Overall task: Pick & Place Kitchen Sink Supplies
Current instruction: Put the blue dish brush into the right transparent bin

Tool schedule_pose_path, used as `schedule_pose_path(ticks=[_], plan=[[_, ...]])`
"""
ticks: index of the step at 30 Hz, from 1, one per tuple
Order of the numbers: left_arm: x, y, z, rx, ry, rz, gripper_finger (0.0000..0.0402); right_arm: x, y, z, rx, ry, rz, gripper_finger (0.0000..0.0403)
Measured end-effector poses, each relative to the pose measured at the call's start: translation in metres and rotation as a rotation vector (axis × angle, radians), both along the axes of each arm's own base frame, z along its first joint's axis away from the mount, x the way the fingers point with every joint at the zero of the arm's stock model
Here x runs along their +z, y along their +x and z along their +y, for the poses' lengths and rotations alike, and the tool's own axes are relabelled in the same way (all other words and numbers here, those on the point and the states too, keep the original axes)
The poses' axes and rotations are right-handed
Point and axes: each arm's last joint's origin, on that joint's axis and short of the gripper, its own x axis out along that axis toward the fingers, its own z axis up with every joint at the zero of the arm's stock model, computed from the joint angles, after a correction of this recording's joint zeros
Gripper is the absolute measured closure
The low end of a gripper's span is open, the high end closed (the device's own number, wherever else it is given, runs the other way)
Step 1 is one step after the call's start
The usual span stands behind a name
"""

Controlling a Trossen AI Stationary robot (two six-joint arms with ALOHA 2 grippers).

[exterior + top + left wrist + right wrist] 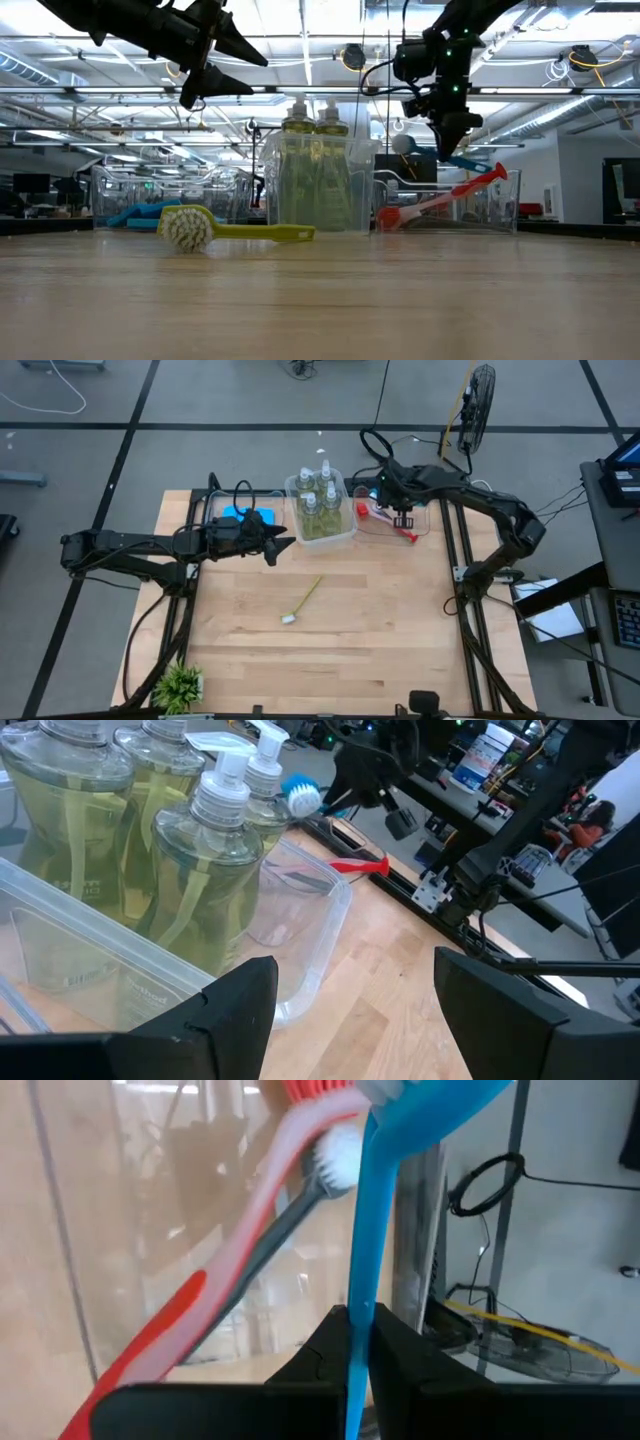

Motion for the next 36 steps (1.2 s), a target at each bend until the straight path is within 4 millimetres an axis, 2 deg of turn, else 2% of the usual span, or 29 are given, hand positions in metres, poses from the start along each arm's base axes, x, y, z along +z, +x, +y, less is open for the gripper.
schedule_pose_path(ticks=[27,36], plan=[[0.0,0.0,0.0,-0.001,0.0,0.0,0.0133,-0.056,0.024,-0.013,0.066,0.119,0.164,0.0387],[0.0,0.0,0.0,-0.001,0.0,0.0,0.0133,-0.057,0.024,-0.014,0.056,0.118,0.16,0.038]])
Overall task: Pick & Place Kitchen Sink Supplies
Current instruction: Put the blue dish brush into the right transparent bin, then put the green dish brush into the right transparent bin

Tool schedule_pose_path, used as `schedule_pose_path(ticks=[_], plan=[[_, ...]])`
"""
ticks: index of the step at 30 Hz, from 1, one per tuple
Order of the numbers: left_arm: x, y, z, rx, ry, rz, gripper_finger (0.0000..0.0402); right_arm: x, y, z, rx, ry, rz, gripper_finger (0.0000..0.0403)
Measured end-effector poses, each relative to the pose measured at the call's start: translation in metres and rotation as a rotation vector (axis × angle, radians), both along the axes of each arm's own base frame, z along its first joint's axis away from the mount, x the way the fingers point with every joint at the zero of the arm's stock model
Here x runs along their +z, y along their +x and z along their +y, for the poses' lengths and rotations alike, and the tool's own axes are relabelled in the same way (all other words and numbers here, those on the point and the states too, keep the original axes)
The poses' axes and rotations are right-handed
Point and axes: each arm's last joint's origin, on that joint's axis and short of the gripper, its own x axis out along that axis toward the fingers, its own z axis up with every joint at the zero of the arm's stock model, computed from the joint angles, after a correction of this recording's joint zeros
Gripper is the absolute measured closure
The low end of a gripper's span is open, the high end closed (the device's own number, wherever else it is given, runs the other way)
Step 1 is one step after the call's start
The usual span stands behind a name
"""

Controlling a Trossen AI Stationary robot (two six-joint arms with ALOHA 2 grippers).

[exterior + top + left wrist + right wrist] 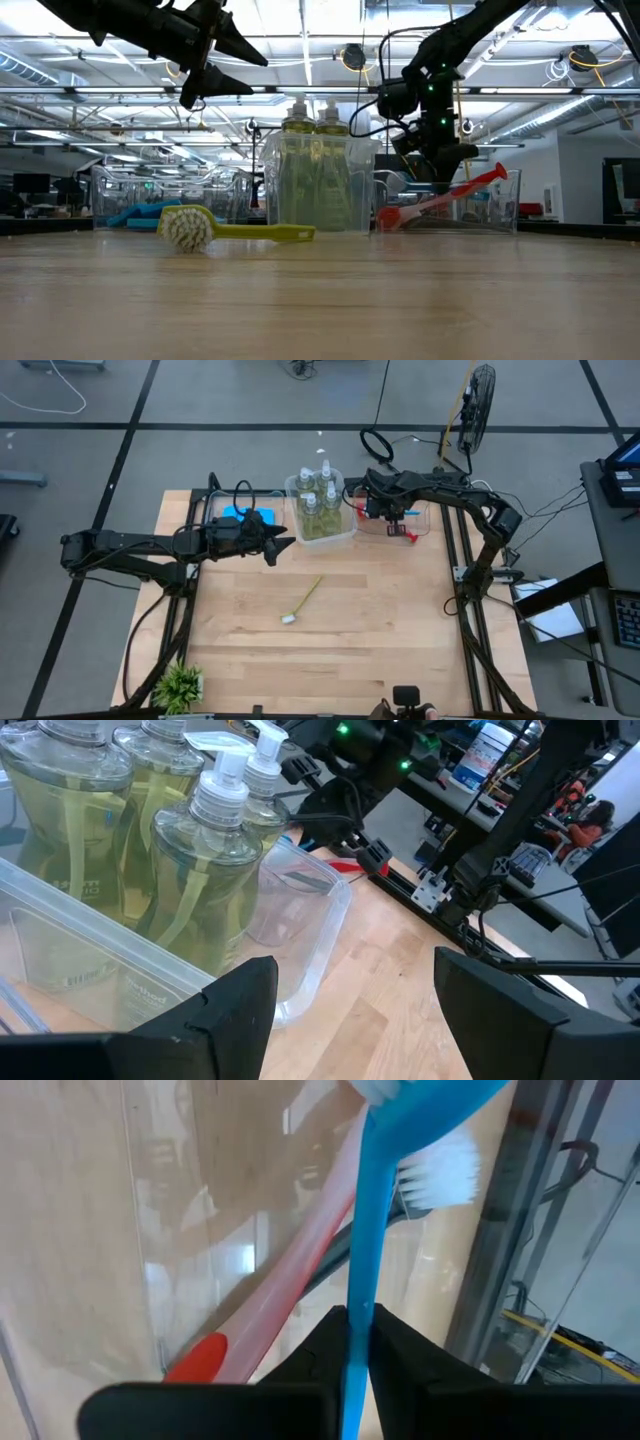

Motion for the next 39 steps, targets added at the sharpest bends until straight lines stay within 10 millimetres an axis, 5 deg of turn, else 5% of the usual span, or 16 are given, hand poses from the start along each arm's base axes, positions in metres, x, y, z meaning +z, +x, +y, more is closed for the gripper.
schedule_pose_path(ticks=[15,20,26,39], plan=[[0.0,0.0,0.0,-0.003,-0.001,0.0,0.0133,0.0,-0.001,0.0,-0.018,-0.003,0.006,0.032],[0.0,0.0,0.0,-0.004,-0.001,-0.001,0.0133,0.007,-0.004,0.001,-0.011,-0.128,0.101,0.0296],[0.0,0.0,0.0,-0.004,-0.001,-0.001,0.0133,0.042,-0.014,0.013,0.01,-0.236,0.048,0.0289],[0.0,0.003,-0.018,-0.127,-0.013,-0.002,0.0133,0.148,-0.075,0.07,-0.131,-0.204,-0.626,0.0289]])
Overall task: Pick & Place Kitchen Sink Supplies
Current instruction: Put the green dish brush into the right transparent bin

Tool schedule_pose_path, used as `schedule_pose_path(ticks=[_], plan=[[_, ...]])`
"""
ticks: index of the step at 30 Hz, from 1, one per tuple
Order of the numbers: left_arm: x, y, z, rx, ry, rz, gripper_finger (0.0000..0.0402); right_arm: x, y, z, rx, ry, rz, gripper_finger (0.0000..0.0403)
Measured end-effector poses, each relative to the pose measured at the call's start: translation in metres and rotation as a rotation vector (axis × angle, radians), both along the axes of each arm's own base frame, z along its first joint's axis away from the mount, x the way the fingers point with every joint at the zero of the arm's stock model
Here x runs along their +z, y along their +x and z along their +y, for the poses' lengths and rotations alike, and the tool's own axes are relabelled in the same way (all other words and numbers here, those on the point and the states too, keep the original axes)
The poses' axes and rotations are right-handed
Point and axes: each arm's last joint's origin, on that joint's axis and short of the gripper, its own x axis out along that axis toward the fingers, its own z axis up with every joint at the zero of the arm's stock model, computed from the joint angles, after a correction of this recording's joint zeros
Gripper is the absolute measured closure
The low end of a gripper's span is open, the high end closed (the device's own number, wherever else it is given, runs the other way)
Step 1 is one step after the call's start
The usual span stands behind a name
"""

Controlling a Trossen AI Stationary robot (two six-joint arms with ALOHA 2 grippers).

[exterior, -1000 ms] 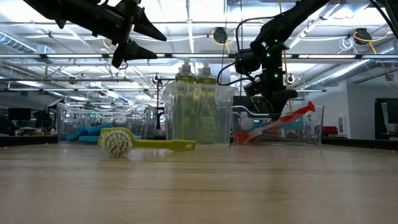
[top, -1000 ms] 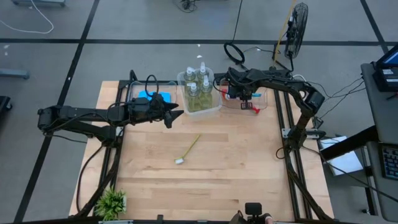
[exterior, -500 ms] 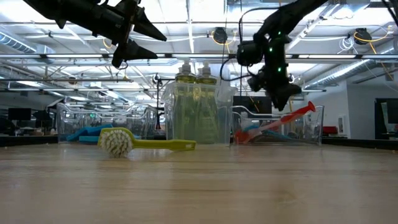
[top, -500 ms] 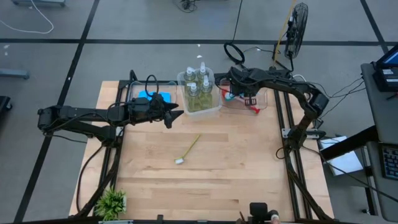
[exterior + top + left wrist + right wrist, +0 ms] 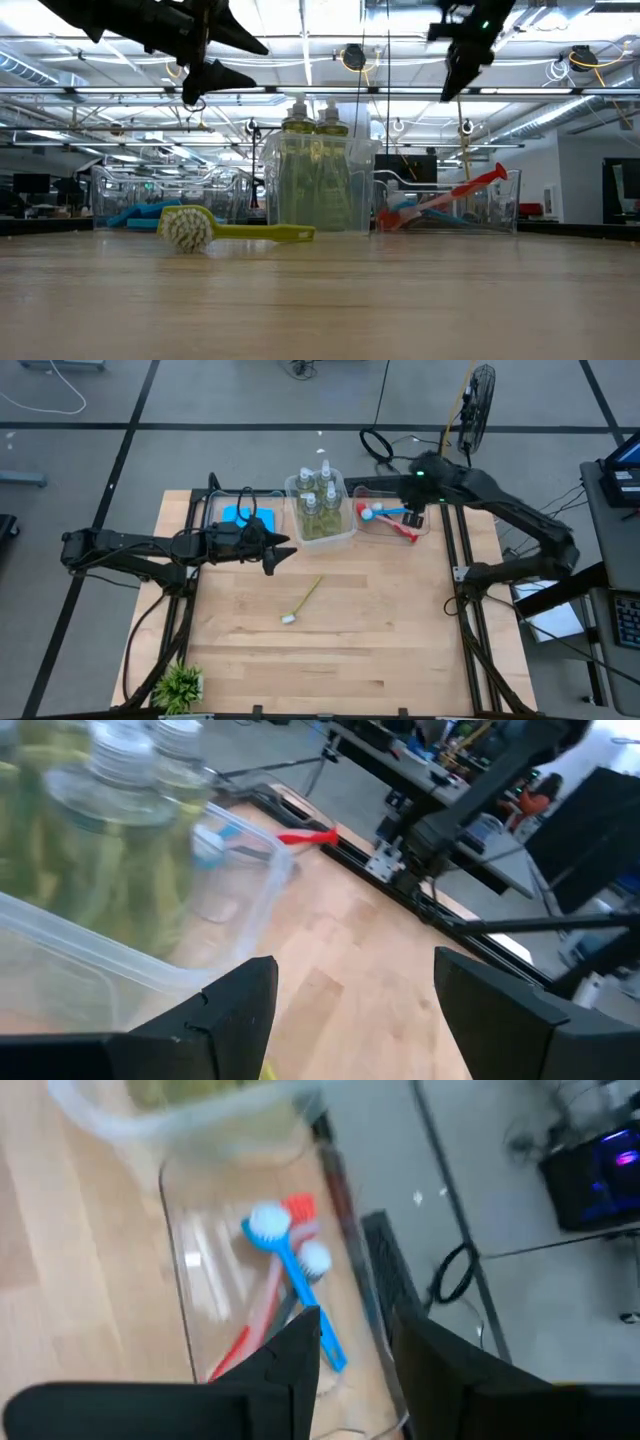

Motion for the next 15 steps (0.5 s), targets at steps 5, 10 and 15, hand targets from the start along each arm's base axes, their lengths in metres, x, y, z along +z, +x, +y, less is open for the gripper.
schedule_pose_path(ticks=[5,10,15], plan=[[0.0,0.001,-0.012,-0.051,-0.007,0.0,0.0133,0.024,-0.026,0.021,-0.006,-0.011,-0.16,0.0289],[-0.001,0.001,-0.024,-0.09,-0.05,-0.004,0.0133,0.039,-0.047,0.039,0.026,-0.001,-0.284,0.0289],[0.0,0.001,-0.034,-0.082,-0.082,-0.011,0.0133,0.048,-0.063,0.054,0.081,0.013,-0.372,0.0289]])
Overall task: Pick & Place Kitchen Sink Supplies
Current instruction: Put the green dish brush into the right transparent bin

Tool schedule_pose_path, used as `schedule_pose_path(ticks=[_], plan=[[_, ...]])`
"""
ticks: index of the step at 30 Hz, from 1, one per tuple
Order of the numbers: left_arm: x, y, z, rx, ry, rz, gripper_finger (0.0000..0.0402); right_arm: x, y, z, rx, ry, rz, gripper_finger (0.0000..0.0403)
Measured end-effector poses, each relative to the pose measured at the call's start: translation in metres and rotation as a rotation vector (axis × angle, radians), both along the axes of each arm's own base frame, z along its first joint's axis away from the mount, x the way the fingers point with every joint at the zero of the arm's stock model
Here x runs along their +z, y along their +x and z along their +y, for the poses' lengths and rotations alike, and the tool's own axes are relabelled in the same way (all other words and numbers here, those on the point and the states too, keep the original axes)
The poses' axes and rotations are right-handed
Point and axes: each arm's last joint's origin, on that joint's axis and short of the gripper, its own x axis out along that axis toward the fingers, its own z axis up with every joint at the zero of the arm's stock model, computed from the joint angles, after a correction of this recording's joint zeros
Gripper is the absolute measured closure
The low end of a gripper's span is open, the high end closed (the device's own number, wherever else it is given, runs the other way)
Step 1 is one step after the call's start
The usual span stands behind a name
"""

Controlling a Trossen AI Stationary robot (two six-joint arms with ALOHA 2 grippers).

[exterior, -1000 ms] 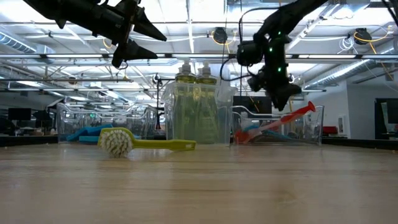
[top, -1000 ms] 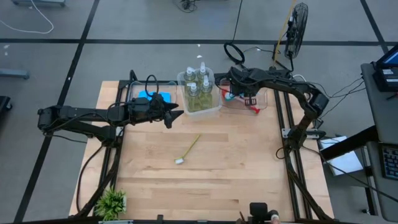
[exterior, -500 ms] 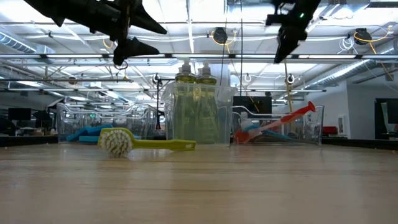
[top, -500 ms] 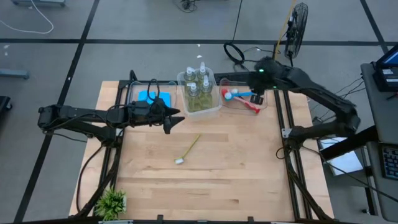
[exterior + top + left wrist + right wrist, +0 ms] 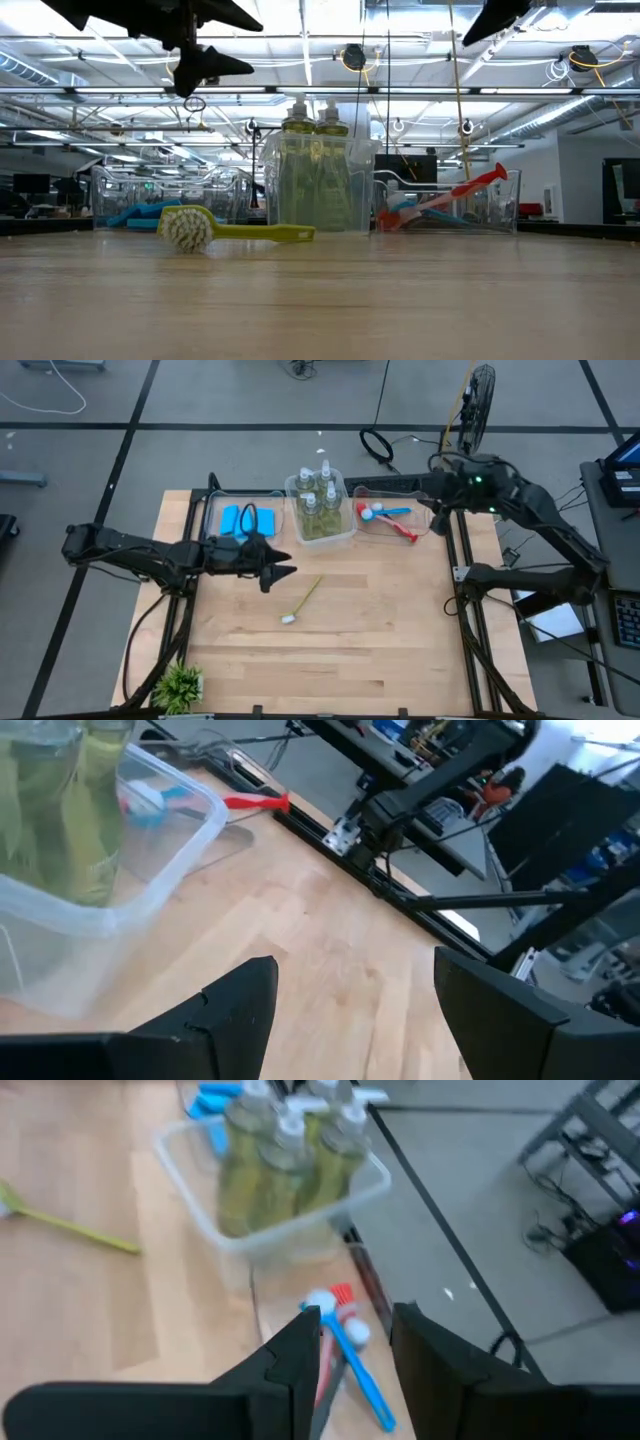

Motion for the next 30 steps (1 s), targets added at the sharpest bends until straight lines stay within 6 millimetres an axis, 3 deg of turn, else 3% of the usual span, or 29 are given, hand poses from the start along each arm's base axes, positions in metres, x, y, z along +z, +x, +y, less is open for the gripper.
schedule_pose_path(ticks=[12,20,24,30], plan=[[-0.014,0.001,-0.017,0.108,-0.102,0.078,0.0133,0.01,-0.022,0.017,0.015,-0.044,-0.079,0.0289],[-0.029,0.027,-0.032,0.096,-0.143,0.167,0.0133,0.009,-0.021,0.016,0.003,-0.024,-0.087,0.0289],[-0.034,0.041,-0.036,0.094,-0.123,0.267,0.0133,0.008,-0.018,0.014,0.004,-0.019,-0.078,0.0289],[-0.042,0.058,-0.041,0.055,-0.065,0.553,0.0133,0.006,-0.013,0.011,0.009,-0.014,-0.059,0.0289]])
